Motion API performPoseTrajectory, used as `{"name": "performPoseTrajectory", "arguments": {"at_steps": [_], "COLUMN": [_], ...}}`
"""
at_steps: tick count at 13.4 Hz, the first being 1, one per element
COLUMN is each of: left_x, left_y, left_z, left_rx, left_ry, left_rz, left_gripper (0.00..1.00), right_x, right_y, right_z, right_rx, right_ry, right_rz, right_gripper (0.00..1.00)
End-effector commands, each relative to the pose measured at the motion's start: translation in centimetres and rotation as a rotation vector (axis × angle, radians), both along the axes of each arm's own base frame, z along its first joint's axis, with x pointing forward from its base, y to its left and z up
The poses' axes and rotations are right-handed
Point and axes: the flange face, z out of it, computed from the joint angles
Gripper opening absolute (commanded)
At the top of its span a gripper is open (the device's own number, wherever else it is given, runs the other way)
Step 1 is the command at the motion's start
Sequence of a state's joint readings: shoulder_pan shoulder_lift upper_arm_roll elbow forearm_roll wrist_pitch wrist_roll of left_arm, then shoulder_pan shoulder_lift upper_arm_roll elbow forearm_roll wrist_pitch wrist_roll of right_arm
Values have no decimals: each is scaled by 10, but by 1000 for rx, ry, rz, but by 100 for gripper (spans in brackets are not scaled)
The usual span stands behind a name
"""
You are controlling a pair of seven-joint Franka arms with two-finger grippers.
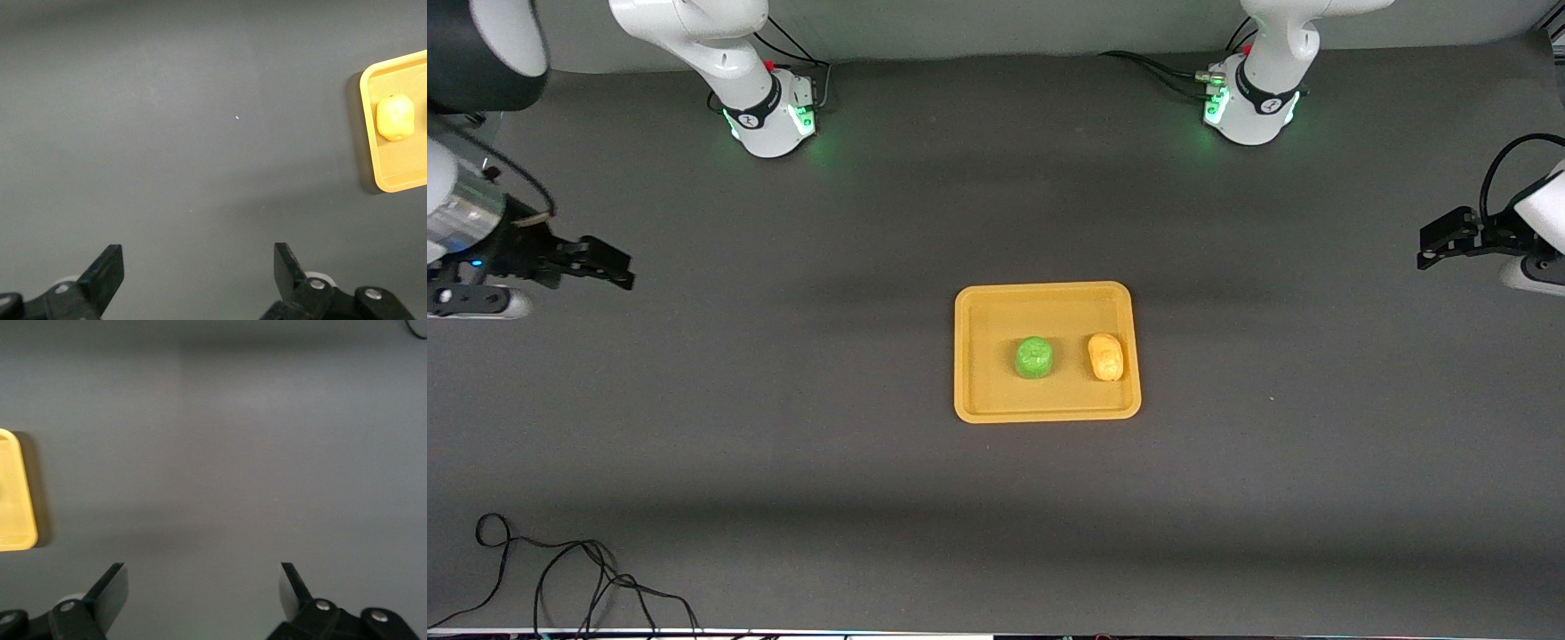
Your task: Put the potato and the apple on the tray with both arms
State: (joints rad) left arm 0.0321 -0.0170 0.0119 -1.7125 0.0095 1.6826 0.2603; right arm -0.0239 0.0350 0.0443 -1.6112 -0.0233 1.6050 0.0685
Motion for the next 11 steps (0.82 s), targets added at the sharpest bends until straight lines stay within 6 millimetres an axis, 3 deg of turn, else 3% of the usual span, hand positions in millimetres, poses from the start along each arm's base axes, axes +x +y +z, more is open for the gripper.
{"name": "performPoseTrajectory", "arguments": {"at_steps": [1,3,11], "left_x": [6,6,4], "left_y": [0,1,-2], "left_z": [6,6,6], "left_rx": [36,38,39], "left_ry": [2,5,19], "left_rz": [-10,-8,-12], "left_gripper": [100,100,100], "right_x": [-8,-10,-12], "right_y": [-20,-28,-24], "right_z": [3,6,5], "right_rx": [17,18,22], "right_ry": [1,3,41], "right_rz": [18,37,35], "right_gripper": [100,100,100]}}
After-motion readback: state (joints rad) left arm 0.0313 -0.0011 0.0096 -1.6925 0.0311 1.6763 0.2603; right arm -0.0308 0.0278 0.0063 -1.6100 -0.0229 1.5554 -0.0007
